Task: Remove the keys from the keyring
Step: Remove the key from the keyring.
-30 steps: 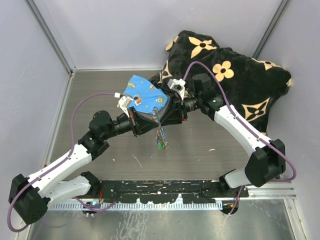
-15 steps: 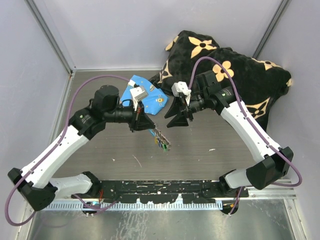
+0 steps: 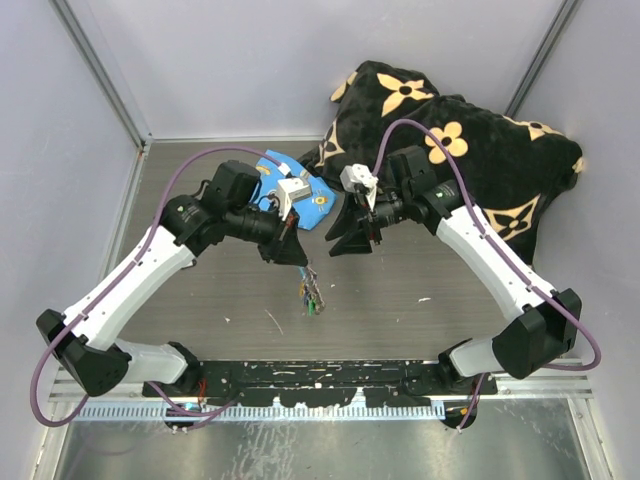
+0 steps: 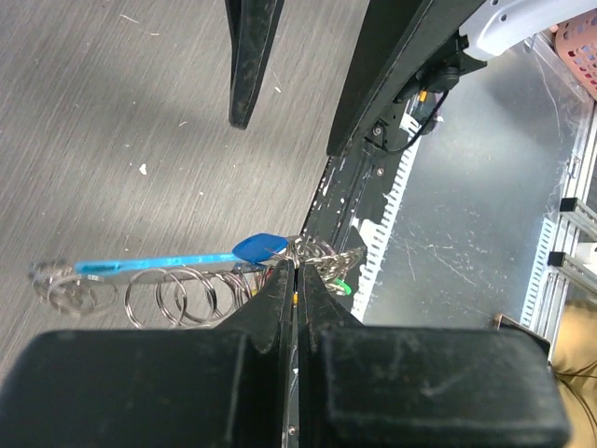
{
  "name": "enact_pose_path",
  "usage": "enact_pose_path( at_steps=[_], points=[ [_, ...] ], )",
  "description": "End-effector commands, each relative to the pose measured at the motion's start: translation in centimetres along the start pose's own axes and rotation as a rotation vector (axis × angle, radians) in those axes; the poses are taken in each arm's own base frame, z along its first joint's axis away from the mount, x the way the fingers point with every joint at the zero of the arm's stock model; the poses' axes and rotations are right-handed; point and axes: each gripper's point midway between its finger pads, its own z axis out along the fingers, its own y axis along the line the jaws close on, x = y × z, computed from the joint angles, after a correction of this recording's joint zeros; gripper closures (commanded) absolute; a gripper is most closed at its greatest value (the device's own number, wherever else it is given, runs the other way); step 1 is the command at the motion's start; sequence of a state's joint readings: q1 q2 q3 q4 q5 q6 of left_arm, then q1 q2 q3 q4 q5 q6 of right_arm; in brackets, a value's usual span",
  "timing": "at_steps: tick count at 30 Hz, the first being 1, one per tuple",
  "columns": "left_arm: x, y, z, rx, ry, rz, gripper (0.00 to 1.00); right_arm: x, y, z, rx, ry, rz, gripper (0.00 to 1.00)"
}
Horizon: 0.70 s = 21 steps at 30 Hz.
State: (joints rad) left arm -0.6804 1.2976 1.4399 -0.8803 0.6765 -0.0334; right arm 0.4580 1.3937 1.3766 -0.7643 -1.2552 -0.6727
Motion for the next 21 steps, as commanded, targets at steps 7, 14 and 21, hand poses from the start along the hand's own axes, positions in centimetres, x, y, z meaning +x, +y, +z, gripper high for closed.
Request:
enact_pose_path(
  at_steps=[7,14,21],
  points=[
    [-2.7,-1.9,-0.2,0.088,-0.101,0.053,1.00,-1.5,1.6,1.9,-0.095,-0.059,0.008,0.57],
    [-2.9,-1.9,0.1,0.096,-0.112,0.051,1.00,-1.2,2.0,2.4,-0.115,-0.055,0.013,0.61],
    [-3.1,-2.0,0.0,0.101,-0.124,0.054,1.00,-0.8,2.1,2.7,-0.118,-0.051,0.029,0.65]
  ],
)
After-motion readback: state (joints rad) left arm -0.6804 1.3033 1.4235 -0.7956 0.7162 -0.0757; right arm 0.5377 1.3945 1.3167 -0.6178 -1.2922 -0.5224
